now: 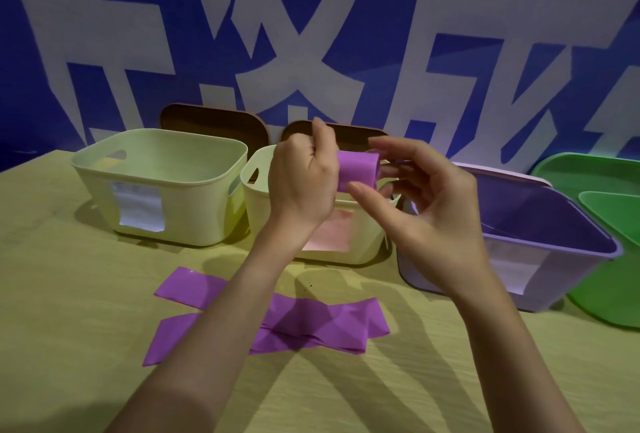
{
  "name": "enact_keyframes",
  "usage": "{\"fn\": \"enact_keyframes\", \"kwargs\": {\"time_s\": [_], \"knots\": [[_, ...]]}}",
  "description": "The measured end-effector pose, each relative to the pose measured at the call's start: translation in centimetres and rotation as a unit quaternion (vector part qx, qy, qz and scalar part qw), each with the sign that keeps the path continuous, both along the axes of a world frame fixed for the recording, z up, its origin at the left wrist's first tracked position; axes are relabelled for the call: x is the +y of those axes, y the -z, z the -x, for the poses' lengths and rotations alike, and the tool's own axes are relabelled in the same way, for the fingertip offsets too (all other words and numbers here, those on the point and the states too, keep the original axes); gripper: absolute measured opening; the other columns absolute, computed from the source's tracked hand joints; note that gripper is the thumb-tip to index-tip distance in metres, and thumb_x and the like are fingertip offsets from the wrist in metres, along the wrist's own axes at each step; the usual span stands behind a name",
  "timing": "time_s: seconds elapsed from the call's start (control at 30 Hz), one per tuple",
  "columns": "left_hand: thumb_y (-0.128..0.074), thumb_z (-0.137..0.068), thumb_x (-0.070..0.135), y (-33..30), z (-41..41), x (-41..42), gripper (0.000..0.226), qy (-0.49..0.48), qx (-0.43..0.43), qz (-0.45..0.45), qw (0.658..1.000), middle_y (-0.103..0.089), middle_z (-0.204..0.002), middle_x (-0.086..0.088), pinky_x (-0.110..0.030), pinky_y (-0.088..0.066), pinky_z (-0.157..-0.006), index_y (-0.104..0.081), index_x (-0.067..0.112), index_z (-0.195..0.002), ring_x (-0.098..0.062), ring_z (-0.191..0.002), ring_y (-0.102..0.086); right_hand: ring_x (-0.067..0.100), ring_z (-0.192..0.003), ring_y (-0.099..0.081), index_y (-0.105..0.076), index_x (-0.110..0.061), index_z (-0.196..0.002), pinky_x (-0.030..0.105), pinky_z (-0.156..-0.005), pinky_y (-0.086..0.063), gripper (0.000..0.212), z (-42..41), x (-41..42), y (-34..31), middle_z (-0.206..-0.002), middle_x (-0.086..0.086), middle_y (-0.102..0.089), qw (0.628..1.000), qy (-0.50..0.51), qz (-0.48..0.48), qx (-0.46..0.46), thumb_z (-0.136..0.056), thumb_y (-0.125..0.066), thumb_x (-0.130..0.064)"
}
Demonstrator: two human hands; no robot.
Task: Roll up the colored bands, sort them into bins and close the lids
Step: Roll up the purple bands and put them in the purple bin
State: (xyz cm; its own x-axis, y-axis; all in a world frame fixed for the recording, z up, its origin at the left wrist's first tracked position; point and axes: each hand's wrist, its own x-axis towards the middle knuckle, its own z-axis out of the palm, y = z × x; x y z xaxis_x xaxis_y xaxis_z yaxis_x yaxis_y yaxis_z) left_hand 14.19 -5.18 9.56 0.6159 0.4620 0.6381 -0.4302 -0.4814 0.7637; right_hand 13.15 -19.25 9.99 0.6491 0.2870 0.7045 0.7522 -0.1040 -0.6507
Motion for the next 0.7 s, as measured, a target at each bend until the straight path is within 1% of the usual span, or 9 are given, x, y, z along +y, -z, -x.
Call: {"fn": "enact_keyframes", "kwargs": {"time_s": [0.07, 0.13, 0.17, 0.23, 0.33, 0.43, 0.53, 0.6, 0.7], "knots": [[-0.036, -0.102, 0.030, -0.3, 0.3, -0.2, 0.039, 0.018, 0.050, 0.042, 0.998, -0.052, -0.069, 0.002, -0.015, -0.044, -0.054, -0.052, 0.020, -0.067, -0.013, -0.065, -0.058, 0.017, -0.088, -0.065, -0.063, -0.010, -0.118, 0.021, -0.075, -0.054, 0.045, 0.0, -0.3, 0.0, -0.106, 0.002, -0.067, 1.000, -0.003, 0.009, -0.015, -0.077, -0.077, -0.018], [-0.037, -0.102, 0.027, -0.8, 0.8, -0.6, 0.032, 0.059, 0.111, 0.098, 0.987, -0.049, -0.076, 0.001, -0.024, -0.047, -0.061, -0.049, 0.021, -0.073, -0.015, -0.070, -0.054, 0.015, -0.086, -0.066, -0.064, -0.009, -0.117, 0.022, -0.076, -0.055, 0.041, 0.1, -0.5, -0.1, -0.103, 0.004, -0.067, 0.999, 0.002, 0.016, -0.029, -0.077, -0.075, -0.013], [-0.037, -0.101, 0.027, -1.0, 1.0, -0.9, 0.028, 0.086, 0.140, 0.123, 0.979, -0.048, -0.080, 0.000, -0.023, -0.048, -0.059, -0.048, 0.019, -0.077, -0.015, -0.071, -0.052, 0.015, -0.085, -0.066, -0.064, -0.009, -0.116, 0.022, -0.076, -0.055, 0.040, 0.2, -0.8, -0.3, -0.102, 0.004, -0.068, 0.999, 0.005, 0.018, -0.034, -0.078, -0.075, -0.012], [-0.037, -0.101, 0.028, -1.6, 1.3, -1.2, 0.024, 0.133, 0.186, 0.148, 0.962, -0.048, -0.081, -0.002, -0.014, -0.042, -0.046, -0.049, 0.014, -0.086, -0.013, -0.070, -0.050, 0.013, -0.083, -0.065, -0.065, -0.009, -0.116, 0.022, -0.076, -0.054, 0.038, 0.4, -1.2, -0.6, -0.100, 0.005, -0.068, 0.999, 0.007, 0.023, -0.040, -0.079, -0.075, -0.008], [-0.037, -0.100, 0.027, -1.8, 2.4, -1.5, 0.030, 0.202, 0.229, 0.129, 0.943, -0.044, -0.064, -0.002, -0.012, -0.031, -0.035, -0.047, 0.012, -0.077, -0.010, -0.051, -0.044, 0.013, -0.082, -0.063, -0.066, -0.010, -0.116, 0.023, -0.075, -0.053, 0.037, 1.1, -2.3, -0.5, -0.098, 0.006, -0.067, 0.999, -0.002, 0.024, -0.029, -0.081, -0.075, -0.008], [-0.032, -0.102, 0.033, -1.2, 3.6, -1.9, 0.048, 0.277, 0.284, 0.039, 0.917, -0.045, -0.047, -0.006, -0.016, -0.025, -0.035, -0.051, 0.007, -0.066, -0.013, -0.035, -0.039, 0.013, -0.079, -0.062, -0.066, -0.012, -0.116, 0.023, -0.074, -0.051, 0.036, 2.0, -3.4, 0.4, -0.094, 0.004, -0.066, 1.000, -0.004, 0.012, 0.008, -0.081, -0.074, -0.007], [-0.031, -0.103, 0.039, -0.3, 4.3, -1.6, 0.060, 0.289, 0.311, -0.055, 0.904, -0.062, -0.059, -0.013, -0.024, -0.039, -0.043, -0.064, -0.001, -0.073, -0.021, -0.048, -0.053, 0.012, -0.075, -0.062, -0.068, -0.015, -0.113, 0.020, -0.073, -0.050, 0.034, 2.6, -4.6, 0.8, -0.089, 0.004, -0.066, 0.999, 0.010, 0.025, 0.030, -0.080, -0.075, -0.006], [-0.036, -0.103, 0.036, 0.2, 4.8, -0.9, 0.047, 0.294, 0.293, -0.084, 0.906, -0.066, -0.074, -0.010, -0.031, -0.049, -0.060, -0.067, 0.003, -0.090, -0.019, -0.066, -0.062, 0.007, -0.074, -0.061, -0.069, -0.014, -0.111, 0.017, -0.073, -0.050, 0.033, 2.9, -5.5, 0.6, -0.086, 0.006, -0.066, 0.997, 0.024, 0.041, 0.053, -0.079, -0.076, -0.007], [-0.055, -0.095, 0.027, 0.4, 6.2, 0.2, 0.021, 0.324, 0.234, -0.122, 0.909, -0.069, -0.096, -0.001, -0.023, -0.052, -0.076, -0.068, 0.015, -0.107, -0.008, -0.089, -0.064, 0.002, -0.070, -0.060, -0.070, -0.014, -0.108, 0.015, -0.071, -0.048, 0.033, 3.5, -6.5, 0.1, -0.081, 0.007, -0.067, 0.994, 0.031, 0.066, 0.081, -0.077, -0.077, -0.006]]}}
